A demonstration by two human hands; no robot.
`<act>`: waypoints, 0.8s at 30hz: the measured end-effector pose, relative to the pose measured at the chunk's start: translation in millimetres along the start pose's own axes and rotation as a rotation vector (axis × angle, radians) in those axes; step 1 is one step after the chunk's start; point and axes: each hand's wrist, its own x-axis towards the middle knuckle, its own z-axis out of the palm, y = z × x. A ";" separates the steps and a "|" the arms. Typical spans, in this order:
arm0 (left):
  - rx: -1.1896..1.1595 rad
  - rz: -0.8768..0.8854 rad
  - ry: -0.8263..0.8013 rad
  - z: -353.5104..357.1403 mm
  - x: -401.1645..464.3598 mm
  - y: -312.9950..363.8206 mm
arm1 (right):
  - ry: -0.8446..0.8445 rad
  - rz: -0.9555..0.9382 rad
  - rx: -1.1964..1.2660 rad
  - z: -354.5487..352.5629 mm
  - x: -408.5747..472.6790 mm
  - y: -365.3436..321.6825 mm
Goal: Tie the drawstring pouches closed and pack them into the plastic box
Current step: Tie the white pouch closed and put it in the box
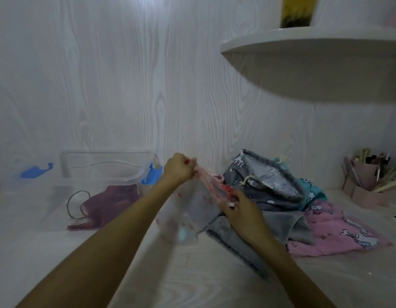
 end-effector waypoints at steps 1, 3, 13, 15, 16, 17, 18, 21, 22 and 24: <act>-0.101 0.059 0.073 -6.8 1.7 5.1 | 0.086 -0.075 0.004 0.7 10.4 -1.7; -0.297 0.213 0.142 -22.6 -2.8 25.8 | 0.289 -0.194 0.056 -4.3 26.6 -10.6; 0.659 0.185 0.131 -32.3 -119.9 -58.1 | -0.384 0.034 0.408 -20.1 -19.6 8.6; 0.721 0.159 0.145 -35.3 -137.0 -77.9 | -0.258 0.133 0.449 -22.1 -22.4 15.0; 0.680 0.104 0.154 -37.1 -140.9 -84.6 | -0.186 0.178 0.464 -24.5 -22.7 17.9; 0.588 0.026 0.167 -38.1 -143.5 -90.4 | -0.128 0.212 0.497 -27.1 -24.5 20.5; 0.415 -0.061 0.177 -39.2 -144.4 -93.5 | -0.087 0.234 0.544 -29.2 -26.1 23.4; -0.374 -0.334 0.210 -40.5 -141.9 -96.0 | 0.006 0.165 0.483 -36.4 -33.0 21.8; -0.552 -0.390 0.252 -44.6 -139.1 -95.4 | 0.052 0.124 0.426 -37.5 -32.9 21.5; -0.675 -0.428 0.314 -54.1 -136.0 -97.1 | 0.187 0.087 0.367 -40.5 -30.7 22.3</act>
